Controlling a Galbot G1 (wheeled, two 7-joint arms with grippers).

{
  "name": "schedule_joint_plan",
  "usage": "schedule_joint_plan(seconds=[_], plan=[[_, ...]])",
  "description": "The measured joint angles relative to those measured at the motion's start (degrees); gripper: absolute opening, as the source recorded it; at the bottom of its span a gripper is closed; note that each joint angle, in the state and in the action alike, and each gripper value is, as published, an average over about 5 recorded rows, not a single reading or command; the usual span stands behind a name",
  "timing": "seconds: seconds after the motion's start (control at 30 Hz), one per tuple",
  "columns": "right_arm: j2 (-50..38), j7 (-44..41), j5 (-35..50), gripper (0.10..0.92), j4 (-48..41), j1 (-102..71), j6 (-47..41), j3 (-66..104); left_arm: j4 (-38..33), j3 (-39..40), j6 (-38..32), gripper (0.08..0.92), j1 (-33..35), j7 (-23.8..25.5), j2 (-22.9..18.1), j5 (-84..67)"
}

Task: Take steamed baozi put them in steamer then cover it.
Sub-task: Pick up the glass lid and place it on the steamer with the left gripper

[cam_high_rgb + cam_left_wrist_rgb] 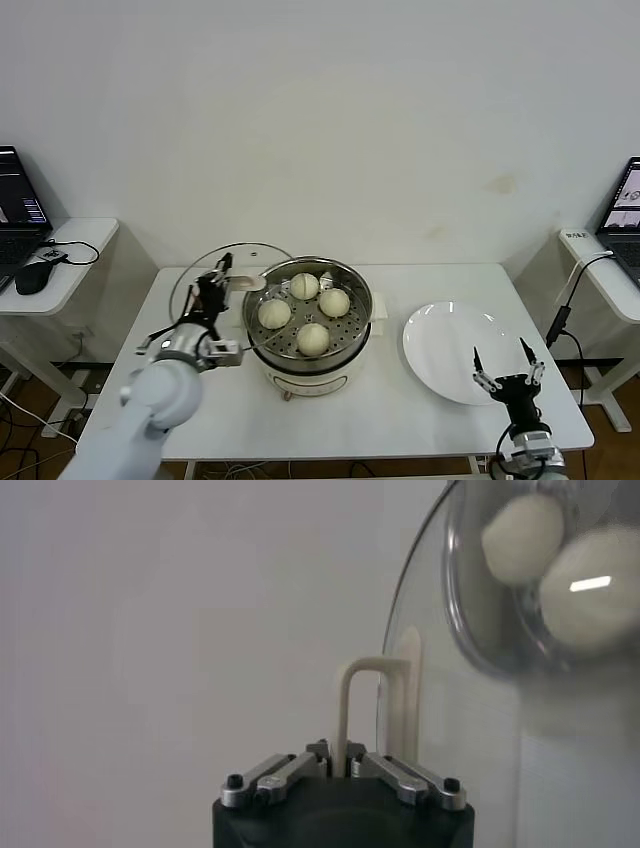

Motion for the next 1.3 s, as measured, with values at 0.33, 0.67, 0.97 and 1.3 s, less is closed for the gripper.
schedule_joint_plan(seconds=[0.33,0.67,0.97,1.3], plan=[[0.5,0.2,-1.6,0.823,-0.6,0.3,0.2,-0.5,2.4,7.0,1.4,0.156,-3.9,2.5,-6.2,6.5],[0.9,0.2,-2.3,0.823,-0.8,0.2,0.3,-0.9,5.3,10.4,1.6,0.156,-5.4,3.4,-10.8,10.2],[1.0,0.1,-2.7,0.823,-0.9,-0.3,0.6,-1.0,7.7,11.1,1.2,0.156,-5.5,3.5,-13.6,11.8],[0.9,0.1,-2.9,0.823,-1.2,-0.6,1.0,-1.0,9.9,10.6,0.8,0.156,-5.8,3.5,-15.1,12.4]])
